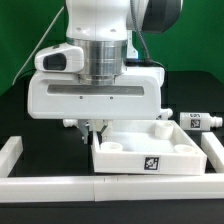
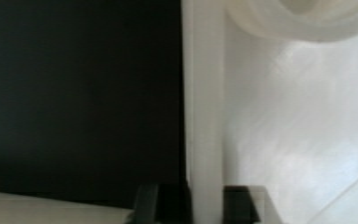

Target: Assemble one leg

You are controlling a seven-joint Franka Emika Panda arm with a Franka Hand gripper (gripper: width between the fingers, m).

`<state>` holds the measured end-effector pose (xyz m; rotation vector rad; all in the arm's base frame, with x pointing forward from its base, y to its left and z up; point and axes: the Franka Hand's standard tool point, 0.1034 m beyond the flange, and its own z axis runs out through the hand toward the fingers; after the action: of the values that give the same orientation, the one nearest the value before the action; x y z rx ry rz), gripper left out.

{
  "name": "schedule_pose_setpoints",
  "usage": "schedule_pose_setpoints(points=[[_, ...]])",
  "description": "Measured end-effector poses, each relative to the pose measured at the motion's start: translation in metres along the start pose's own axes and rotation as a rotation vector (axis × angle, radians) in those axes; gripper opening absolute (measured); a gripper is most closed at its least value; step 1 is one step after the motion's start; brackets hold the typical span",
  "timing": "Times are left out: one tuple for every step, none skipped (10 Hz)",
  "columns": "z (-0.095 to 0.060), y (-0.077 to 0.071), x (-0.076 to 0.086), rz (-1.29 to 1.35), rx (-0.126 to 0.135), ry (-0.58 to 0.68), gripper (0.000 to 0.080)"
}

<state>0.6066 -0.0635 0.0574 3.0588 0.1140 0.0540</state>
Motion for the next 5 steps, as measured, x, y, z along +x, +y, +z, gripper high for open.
schedule_pose_setpoints(points=[[0.001, -0.001, -0.002, 0.001, 0.001, 0.000, 0.0054], [0.003, -0.005, -0.011, 0.008, 0.008, -0.002, 0.0054], [0.008, -0.010, -0.022, 0.031, 0.014, -0.016, 0.0054], [0.014, -0.014, -0.029, 0.043, 0.023, -0.027, 0.0054], [0.018, -0.017, -0.029, 0.042, 0.023, -0.034, 0.0054]])
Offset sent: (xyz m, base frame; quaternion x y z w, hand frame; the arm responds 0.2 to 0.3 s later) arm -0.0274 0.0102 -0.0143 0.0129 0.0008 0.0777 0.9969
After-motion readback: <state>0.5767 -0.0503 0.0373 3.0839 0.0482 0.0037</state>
